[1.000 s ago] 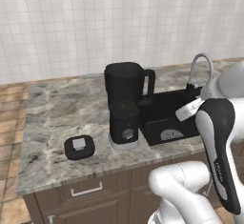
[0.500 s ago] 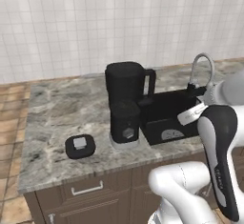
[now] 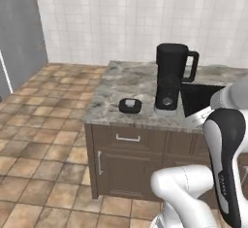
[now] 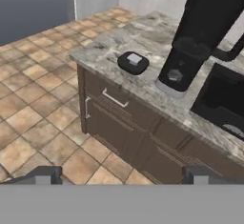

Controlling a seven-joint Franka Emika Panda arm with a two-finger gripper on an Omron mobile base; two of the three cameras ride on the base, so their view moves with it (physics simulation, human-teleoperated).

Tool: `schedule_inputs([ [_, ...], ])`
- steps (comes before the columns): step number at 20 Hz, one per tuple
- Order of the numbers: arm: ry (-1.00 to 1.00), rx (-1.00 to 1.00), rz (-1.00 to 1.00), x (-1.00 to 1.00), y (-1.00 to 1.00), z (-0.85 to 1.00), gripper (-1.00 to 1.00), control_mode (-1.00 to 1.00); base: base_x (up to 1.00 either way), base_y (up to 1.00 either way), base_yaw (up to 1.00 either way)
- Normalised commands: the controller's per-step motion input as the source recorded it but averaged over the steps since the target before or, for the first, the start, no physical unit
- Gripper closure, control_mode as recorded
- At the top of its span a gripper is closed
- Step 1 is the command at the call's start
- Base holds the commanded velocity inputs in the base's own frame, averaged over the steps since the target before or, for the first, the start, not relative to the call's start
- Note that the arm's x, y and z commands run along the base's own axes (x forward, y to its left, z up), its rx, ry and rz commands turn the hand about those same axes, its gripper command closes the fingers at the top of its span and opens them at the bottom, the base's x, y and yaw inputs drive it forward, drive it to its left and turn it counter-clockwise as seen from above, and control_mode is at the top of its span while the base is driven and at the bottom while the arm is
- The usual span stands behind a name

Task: Grab the lemon wedges from the fridge, place them in the blender, close the lid, and turn on the blender to create a marinade.

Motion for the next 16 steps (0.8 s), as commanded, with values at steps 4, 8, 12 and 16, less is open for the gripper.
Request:
schedule_inputs([
  [4, 0.0, 0.0, 0.0, 0.0, 0.0, 0.0, -1.0, 1.0, -0.3, 0.17, 1.0],
  [8, 0.0, 0.0, 0.0, 0.0, 0.0, 0.0, -1.0, 1.0, -0.24, 0.31, 1.0],
  [12, 0.0, 0.0, 0.0, 0.0, 0.0, 0.0, -1.0, 1.0, -0.15, 0.37, 1.0],
  [16, 0.0, 0.0, 0.0, 0.0, 0.0, 0.0, -1.0, 1.0, -0.02, 0.34, 0.96],
])
